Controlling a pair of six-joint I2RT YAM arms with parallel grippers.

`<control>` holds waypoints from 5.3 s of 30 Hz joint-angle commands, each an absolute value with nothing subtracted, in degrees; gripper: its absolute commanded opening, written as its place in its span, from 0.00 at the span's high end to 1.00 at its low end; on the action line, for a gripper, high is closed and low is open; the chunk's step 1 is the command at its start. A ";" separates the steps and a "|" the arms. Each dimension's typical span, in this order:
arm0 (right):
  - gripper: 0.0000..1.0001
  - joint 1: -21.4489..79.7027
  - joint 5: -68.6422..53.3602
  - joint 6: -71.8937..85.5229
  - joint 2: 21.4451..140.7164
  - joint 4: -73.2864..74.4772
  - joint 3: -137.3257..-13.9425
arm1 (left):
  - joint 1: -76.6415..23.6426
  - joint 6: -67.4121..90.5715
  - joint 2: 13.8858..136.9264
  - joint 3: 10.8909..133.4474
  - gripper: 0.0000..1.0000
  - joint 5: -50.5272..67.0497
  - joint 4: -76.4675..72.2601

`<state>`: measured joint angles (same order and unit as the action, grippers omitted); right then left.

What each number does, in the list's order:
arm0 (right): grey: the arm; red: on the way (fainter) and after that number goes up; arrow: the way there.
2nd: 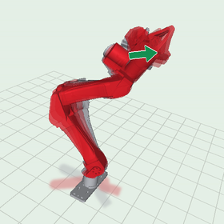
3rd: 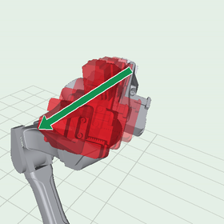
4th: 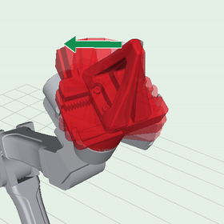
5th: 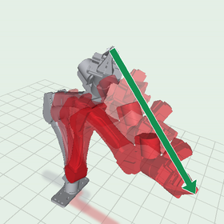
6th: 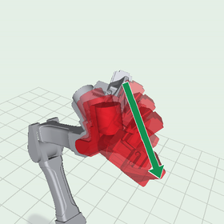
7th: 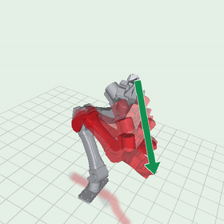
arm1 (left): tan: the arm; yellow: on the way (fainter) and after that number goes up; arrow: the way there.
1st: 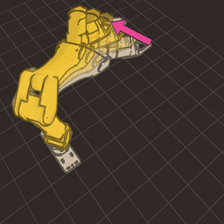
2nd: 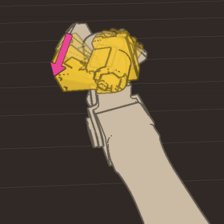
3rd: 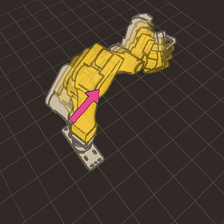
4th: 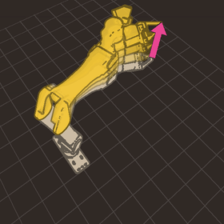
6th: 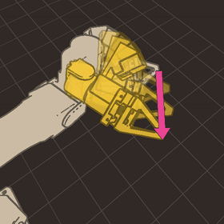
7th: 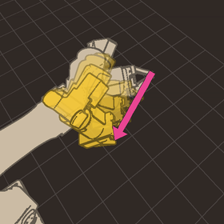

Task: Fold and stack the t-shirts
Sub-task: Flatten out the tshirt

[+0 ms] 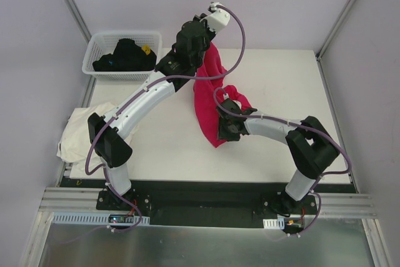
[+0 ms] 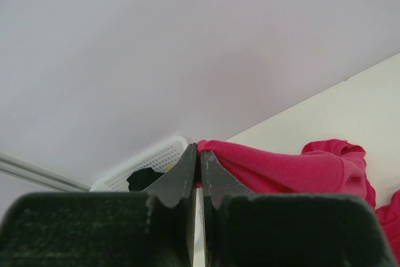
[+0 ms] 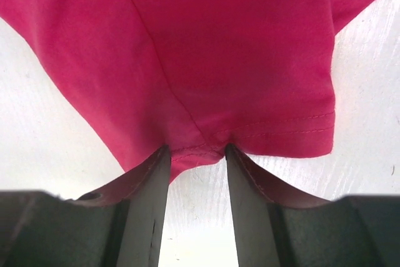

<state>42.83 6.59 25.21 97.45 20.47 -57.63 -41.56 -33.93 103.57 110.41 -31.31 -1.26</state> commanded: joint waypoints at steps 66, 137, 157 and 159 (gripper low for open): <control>0.99 23.03 34.54 14.43 75.77 23.59 -66.27 | -33.66 -19.16 92.64 86.58 1.00 -41.30 -7.38; 0.99 22.85 11.87 -40.52 61.61 -38.23 -93.17 | -36.30 -37.01 63.55 111.27 1.00 -14.15 -17.41; 0.99 23.11 17.66 -42.97 67.05 -35.69 -90.17 | -35.43 -42.89 68.81 100.82 1.00 -19.24 -29.87; 0.99 22.77 19.33 -44.20 71.77 -35.16 -91.05 | -33.93 -42.19 72.93 100.28 1.00 -19.51 -30.93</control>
